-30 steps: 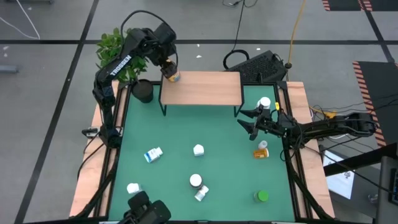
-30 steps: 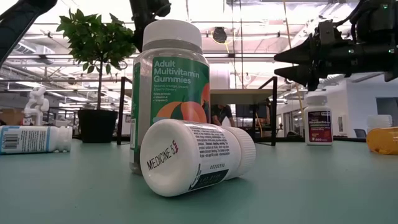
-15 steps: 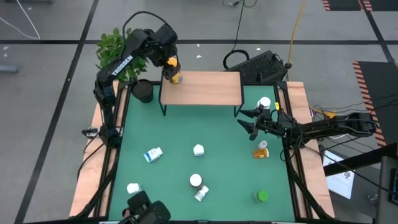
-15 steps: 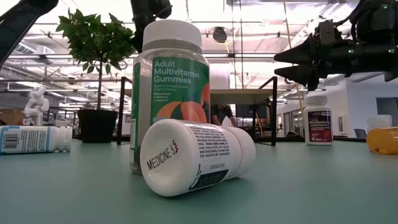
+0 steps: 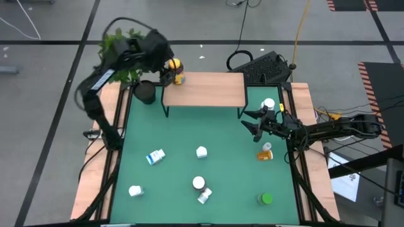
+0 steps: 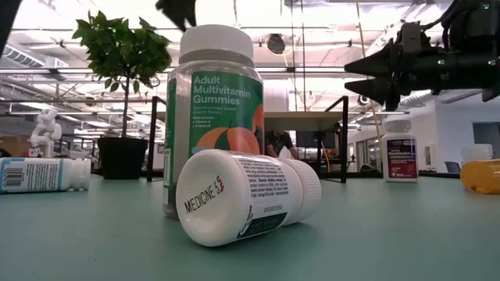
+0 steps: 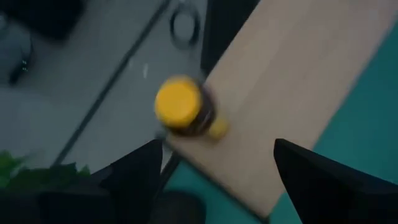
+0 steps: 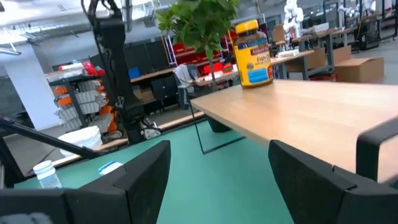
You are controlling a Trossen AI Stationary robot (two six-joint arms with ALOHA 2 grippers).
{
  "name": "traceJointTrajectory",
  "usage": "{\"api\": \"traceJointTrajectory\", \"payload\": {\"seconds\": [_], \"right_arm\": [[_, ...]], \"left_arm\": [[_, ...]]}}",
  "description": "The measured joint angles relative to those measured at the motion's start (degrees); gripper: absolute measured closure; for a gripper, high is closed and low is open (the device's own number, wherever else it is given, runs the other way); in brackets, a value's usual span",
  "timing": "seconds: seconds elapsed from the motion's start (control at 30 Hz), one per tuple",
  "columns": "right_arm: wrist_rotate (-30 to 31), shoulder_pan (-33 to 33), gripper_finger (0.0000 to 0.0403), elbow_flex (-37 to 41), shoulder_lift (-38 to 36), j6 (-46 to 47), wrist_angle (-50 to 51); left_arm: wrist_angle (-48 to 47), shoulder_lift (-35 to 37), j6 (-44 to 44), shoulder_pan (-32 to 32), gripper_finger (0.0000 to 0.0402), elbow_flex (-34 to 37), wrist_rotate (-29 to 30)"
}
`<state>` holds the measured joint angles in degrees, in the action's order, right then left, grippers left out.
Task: Pick and place medicine bottles onto shelf by color
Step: Put the green and orange medicine bottle on the shelf
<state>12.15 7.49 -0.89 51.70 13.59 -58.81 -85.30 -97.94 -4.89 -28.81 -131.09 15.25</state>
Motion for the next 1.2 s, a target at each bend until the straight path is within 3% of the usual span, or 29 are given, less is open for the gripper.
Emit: {"api": "traceJointTrajectory", "payload": {"seconds": [0.27,0.43,0.57,0.7,0.9,1.03,1.2], "right_arm": [[-3.4,-1.5,0.0135,0.0,0.0,-0.8,-2.6],[-3.4,-2.3,0.0135,0.0,0.0,-1.8,-1.9],[-3.3,-2.3,0.0135,0.0,0.0,-3.7,-2.3],[-3.8,-2.4,0.0135,0.0,0.0,-1.5,-2.1],[-11.4,-4.3,0.0135,0.0,0.0,5.1,5.5],[-12.1,-7.2,0.0135,0.0,0.0,6.7,10.5],[-8.1,-10.8,0.0135,0.0,0.0,7.1,9.7]], "left_arm": [[1.8,2.9,6.0,17.2,0.0092,2.6,1.0],[7.7,3.6,13.5,32.5,0.0092,17.8,11.7],[18.9,3.3,18.8,41.5,0.0092,29.8,13.8],[26.6,2.9,26.6,47.8,0.0092,37.8,13.2],[40.7,3.0,40.4,55.1,0.0092,45.5,13.3],[57.2,1.8,39.6,59.7,0.0092,52.7,13.0],[65.4,0.3,35.3,63.5,0.0092,58.5,13.6]]}}
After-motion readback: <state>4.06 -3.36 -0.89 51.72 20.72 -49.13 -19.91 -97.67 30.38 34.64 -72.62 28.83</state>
